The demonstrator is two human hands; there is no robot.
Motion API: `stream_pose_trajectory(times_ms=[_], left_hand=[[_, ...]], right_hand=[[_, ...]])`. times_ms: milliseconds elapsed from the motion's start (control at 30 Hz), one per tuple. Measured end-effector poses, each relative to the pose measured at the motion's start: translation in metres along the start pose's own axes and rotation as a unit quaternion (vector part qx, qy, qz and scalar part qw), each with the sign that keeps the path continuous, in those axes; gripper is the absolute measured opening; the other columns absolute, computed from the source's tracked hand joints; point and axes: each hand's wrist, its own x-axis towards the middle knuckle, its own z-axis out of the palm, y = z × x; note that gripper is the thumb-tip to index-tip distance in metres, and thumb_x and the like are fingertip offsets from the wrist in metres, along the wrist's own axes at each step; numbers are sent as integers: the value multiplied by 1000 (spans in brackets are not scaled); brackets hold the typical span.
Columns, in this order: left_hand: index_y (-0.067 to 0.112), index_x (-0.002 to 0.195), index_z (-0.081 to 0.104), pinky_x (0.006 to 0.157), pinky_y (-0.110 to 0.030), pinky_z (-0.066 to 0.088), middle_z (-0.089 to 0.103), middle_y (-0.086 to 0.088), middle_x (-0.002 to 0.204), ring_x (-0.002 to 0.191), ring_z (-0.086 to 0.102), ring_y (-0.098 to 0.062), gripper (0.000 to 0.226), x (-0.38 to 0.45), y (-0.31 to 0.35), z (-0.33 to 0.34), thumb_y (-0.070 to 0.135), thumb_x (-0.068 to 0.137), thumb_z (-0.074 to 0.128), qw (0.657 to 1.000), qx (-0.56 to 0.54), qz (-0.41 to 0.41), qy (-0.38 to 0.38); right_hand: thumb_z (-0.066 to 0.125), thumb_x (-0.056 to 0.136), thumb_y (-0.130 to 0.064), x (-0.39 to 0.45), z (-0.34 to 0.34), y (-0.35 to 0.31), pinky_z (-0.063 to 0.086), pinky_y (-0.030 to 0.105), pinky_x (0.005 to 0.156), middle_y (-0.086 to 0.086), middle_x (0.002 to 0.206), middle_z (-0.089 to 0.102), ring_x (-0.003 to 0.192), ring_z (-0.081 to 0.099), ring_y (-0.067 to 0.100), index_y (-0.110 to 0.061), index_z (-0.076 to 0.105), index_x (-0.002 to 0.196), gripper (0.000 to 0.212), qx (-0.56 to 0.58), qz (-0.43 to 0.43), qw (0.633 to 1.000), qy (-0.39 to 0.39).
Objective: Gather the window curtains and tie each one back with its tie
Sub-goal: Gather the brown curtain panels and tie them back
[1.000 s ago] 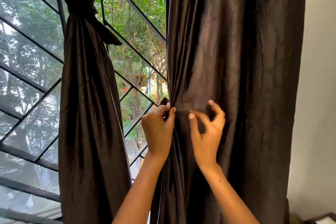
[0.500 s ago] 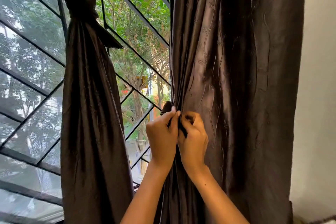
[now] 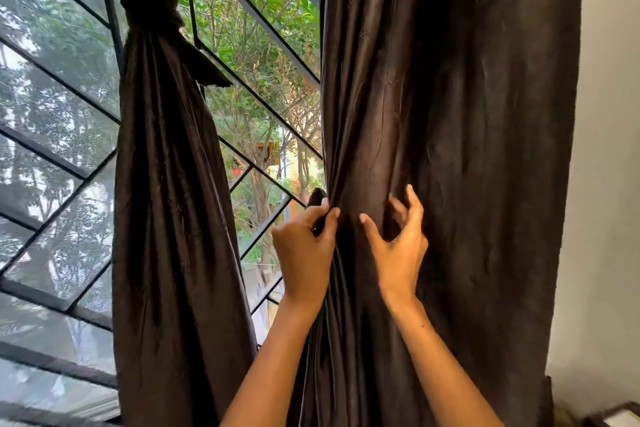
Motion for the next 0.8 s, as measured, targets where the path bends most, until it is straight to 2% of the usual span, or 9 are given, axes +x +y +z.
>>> stream_pose_trajectory(times_ms=[100, 167, 233, 300, 433, 533, 633, 733, 800], left_hand=[[12, 86, 77, 55, -31, 51, 72, 2, 65, 57, 66, -8, 9, -1, -1, 2, 19, 85, 71, 1000, -1, -1, -3], [12, 86, 77, 53, -39, 50, 70, 0, 62, 54, 65, -15, 11, -1, -2, 2, 20, 86, 69, 1000, 0, 1, -4], [12, 80, 77, 48, -41, 45, 66, -1, 56, 49, 60, -19, 16, -3, -2, 2, 21, 89, 67, 1000, -3, 11, -2], [13, 77, 76, 45, -38, 40, 63, -1, 52, 45, 55, -20, 19, -5, -1, 3, 21, 91, 64, 1000, -23, 10, 0], [17, 75, 75, 44, -14, 28, 54, 5, 46, 43, 42, -5, 18, -2, 1, 2, 27, 88, 68, 1000, -21, 3, -20], [11, 74, 74, 50, -16, 40, 65, 5, 57, 52, 56, 3, 14, 6, -2, 2, 22, 81, 75, 1000, 9, -13, -19], [11, 74, 75, 55, -16, 44, 72, 2, 66, 61, 66, -5, 6, 9, -5, 2, 13, 79, 75, 1000, 9, -14, -12], [12, 78, 76, 56, -13, 47, 72, 4, 68, 62, 65, 0, 1, 7, -5, 3, 13, 78, 76, 1000, 6, -7, -4], [11, 81, 77, 59, -22, 53, 73, 4, 71, 64, 67, -2, 4, 6, -6, 3, 14, 78, 76, 1000, 2, -12, -1]], right_hand=[[70, 85, -9, -4, 1, -5, 57, 36, 78, 5, 104, 71, 92, 69, 16, -8, 64, 121, 36, -39, -74, 996, -16], [69, 84, -4, -13, 3, -7, 58, 37, 72, 3, 103, 71, 88, 69, 15, -5, 70, 110, 25, -64, -161, 985, -6], [68, 84, -1, -22, 7, -10, 57, 33, 71, 2, 104, 67, 87, 66, 11, -5, 71, 108, 25, -50, -187, 981, -15], [65, 84, 1, -27, 11, -12, 55, 27, 71, 2, 103, 63, 87, 62, 8, -4, 71, 110, 27, -25, -188, 981, -44], [58, 83, -3, -23, 11, -13, 53, 30, 72, 1, 103, 60, 87, 63, 10, 0, 73, 97, 20, 26, -144, 982, -116], [54, 82, -13, -23, 5, -13, 51, 33, 83, -2, 110, 59, 100, 59, 8, -8, 75, 97, 26, 7, -113, 982, -153], [65, 81, -14, -15, -3, -5, 37, 40, 104, 8, 138, 44, 131, 39, 21, -21, 73, 103, 24, -124, -151, 980, -40], [73, 82, -29, -2, -4, -2, 22, 49, 115, 14, 158, 13, 146, 16, 29, -19, 39, 142, 70, -126, -39, 991, 23], [75, 79, -32, 4, -3, -2, 28, 33, 112, 9, 155, 25, 143, 28, 20, -16, 21, 150, 90, -46, 20, 999, -3]])
